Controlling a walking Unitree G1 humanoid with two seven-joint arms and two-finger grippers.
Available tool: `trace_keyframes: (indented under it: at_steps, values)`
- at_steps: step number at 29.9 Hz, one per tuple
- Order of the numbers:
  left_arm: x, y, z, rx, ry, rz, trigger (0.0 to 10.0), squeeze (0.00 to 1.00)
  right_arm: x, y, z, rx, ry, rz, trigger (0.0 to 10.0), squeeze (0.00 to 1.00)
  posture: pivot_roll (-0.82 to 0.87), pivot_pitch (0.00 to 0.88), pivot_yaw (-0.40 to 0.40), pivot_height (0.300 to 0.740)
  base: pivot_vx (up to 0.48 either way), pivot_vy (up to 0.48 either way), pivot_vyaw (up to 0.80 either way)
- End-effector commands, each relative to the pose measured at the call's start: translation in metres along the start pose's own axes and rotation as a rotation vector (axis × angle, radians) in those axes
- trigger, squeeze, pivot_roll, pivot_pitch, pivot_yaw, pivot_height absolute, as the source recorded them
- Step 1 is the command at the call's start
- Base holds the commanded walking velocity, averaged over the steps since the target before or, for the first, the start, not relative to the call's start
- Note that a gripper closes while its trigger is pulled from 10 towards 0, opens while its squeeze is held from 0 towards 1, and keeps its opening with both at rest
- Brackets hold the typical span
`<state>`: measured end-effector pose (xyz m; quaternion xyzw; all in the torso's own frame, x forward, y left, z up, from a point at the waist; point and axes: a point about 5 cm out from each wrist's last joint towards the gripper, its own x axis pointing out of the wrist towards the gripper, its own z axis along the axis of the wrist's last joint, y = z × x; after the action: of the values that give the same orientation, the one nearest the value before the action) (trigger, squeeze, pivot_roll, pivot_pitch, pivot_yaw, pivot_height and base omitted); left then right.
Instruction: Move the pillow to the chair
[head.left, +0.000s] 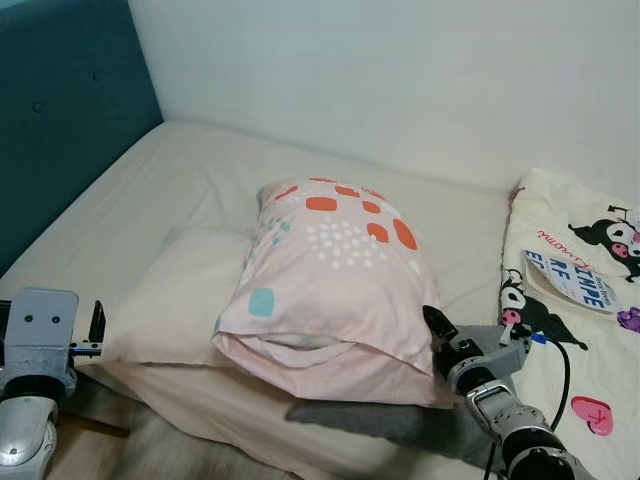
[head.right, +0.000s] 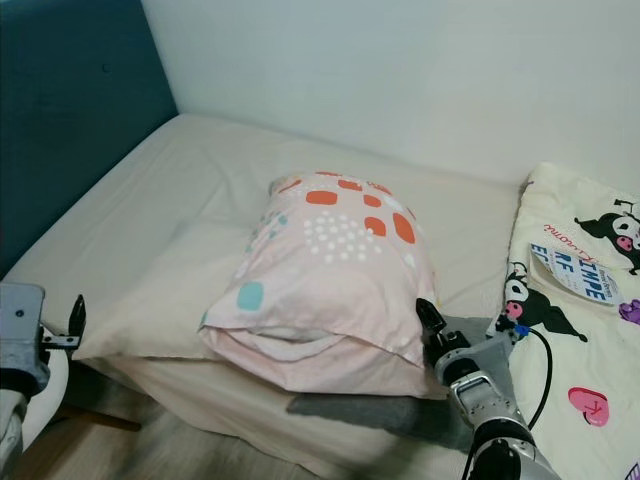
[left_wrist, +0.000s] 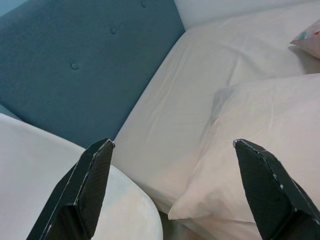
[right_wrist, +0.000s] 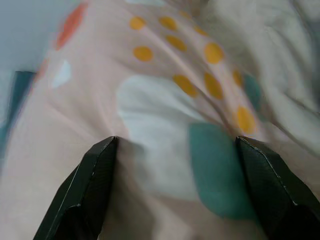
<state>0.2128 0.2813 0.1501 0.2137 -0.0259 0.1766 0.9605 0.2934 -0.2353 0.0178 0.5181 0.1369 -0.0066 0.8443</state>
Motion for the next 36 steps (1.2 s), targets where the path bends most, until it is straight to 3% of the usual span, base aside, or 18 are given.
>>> trace_keyframes:
  at_steps: [1,12,21,27,29,36]
  values:
    - [-0.003,0.001,-0.003,0.016,0.021,-0.006,10.0,0.0,-0.009,-0.017,-0.013,-0.034,0.042,-0.109,10.0,0.0,0.1,0.123,-0.031,0.74,0.0,0.0,0.0]
    - [-0.002,-0.005,-0.002,0.007,0.016,-0.017,10.0,0.0,-0.009,-0.016,-0.008,-0.038,0.026,-0.092,10.0,0.0,0.09,0.118,-0.025,0.74,0.0,0.0,0.0]
    - [-0.001,-0.002,0.0,0.017,0.013,-0.01,10.0,0.0,0.015,0.018,-0.022,-0.024,0.083,0.047,10.0,0.0,0.1,0.124,-0.021,0.74,0.0,0.0,0.0]
    - [-0.003,0.001,0.001,0.025,0.013,-0.005,10.0,0.0,0.03,0.037,-0.027,-0.073,0.114,0.016,10.0,0.0,0.11,0.136,-0.021,0.74,0.0,0.0,0.0]
    - [-0.004,0.002,0.001,0.028,0.015,-0.006,10.0,0.0,0.036,0.044,-0.028,-0.128,0.133,-0.024,10.0,0.0,0.11,0.136,-0.021,0.74,0.0,0.0,0.0]
    - [-0.007,0.004,0.001,0.038,0.019,-0.011,10.0,0.0,0.048,0.066,-0.025,-0.173,0.119,0.026,10.0,0.0,0.12,0.149,-0.021,0.74,0.0,0.0,0.0]
